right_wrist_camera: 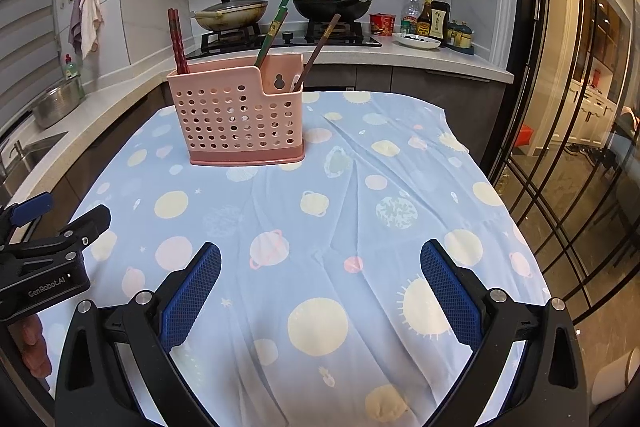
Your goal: Organize utensils
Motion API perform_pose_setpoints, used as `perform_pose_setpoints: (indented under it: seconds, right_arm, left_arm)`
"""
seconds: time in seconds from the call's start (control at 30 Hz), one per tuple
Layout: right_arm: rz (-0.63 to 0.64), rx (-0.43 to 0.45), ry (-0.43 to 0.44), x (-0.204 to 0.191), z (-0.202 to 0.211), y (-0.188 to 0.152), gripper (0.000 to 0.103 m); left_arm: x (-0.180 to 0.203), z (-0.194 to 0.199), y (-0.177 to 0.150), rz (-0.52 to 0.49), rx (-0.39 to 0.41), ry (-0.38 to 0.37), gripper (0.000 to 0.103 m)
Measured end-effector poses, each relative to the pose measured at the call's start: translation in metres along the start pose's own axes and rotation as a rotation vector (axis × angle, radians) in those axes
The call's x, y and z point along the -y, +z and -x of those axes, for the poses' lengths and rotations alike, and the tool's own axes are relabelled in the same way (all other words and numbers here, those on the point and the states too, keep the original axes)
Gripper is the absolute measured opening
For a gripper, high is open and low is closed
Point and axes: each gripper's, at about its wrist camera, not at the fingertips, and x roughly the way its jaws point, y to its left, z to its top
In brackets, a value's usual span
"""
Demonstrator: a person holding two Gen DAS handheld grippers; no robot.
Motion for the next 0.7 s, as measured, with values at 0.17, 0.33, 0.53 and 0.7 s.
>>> perform_pose_setpoints:
  seconds: [0.17, 0.33, 0.53, 0.7]
  right_arm:
    - [0.000, -0.003, -0.003, 0.0011, -0.0012, -0.0002, 0.096]
    - [0.002, -0.005, -0.005, 0.0007, -0.0020, -0.0010, 0.096]
    - [0.002, -0.005, -0.004, 0.0008, -0.0025, -0.0012, 0.096]
    - [0.001, -0.006, -0.004, 0.0014, -0.0032, -0.0017, 0.096]
  left_arm:
    - [0.0003, -0.0013, 0.0005, 0.002, -0.001, 0.004, 0.096]
    - [-0.0011, -0.0029, 0.0000, 0.014, 0.000, 0.021, 0.096]
    - [-0.0052, -0.0045, -0.0004, 0.040, -0.012, 0.006, 0.096]
    - [-0.0059, -0.0042, -0.0005, 0.041, -0.013, 0.003, 0.096]
